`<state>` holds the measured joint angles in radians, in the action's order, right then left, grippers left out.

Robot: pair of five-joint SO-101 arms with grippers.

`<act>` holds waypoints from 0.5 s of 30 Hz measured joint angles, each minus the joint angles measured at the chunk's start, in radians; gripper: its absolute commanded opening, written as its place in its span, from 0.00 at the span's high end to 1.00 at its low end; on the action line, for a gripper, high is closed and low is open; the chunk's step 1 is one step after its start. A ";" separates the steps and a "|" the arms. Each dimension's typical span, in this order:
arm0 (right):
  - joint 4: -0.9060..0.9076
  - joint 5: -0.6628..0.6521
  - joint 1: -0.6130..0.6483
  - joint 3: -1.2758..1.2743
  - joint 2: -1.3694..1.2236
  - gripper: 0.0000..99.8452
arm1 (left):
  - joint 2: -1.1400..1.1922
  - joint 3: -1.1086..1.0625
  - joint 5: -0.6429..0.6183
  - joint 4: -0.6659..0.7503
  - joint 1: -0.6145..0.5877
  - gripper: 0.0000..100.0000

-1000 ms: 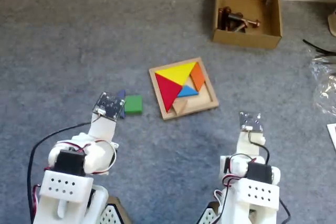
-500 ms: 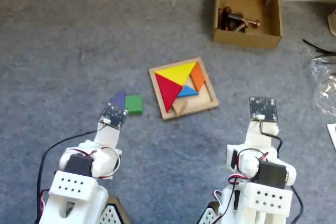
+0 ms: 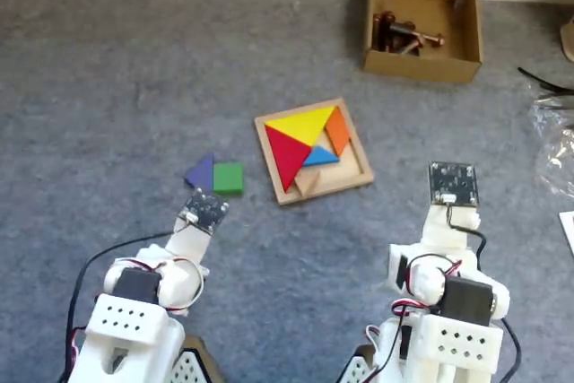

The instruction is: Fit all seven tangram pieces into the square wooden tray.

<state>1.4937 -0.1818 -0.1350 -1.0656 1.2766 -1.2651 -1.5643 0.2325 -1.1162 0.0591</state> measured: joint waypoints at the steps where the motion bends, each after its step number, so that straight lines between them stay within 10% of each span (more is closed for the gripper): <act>1: 0.000 0.000 0.000 0.014 0.000 0.99 | 0.000 0.000 0.002 0.000 0.000 1.00; 15: 0.055 0.000 -0.003 0.158 0.008 0.99 | -0.014 -0.023 -0.158 0.012 -0.046 1.00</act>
<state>1.5489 -0.1818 -0.1381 -0.9076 1.2843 -1.2789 -1.5873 0.0744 -1.1040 0.0130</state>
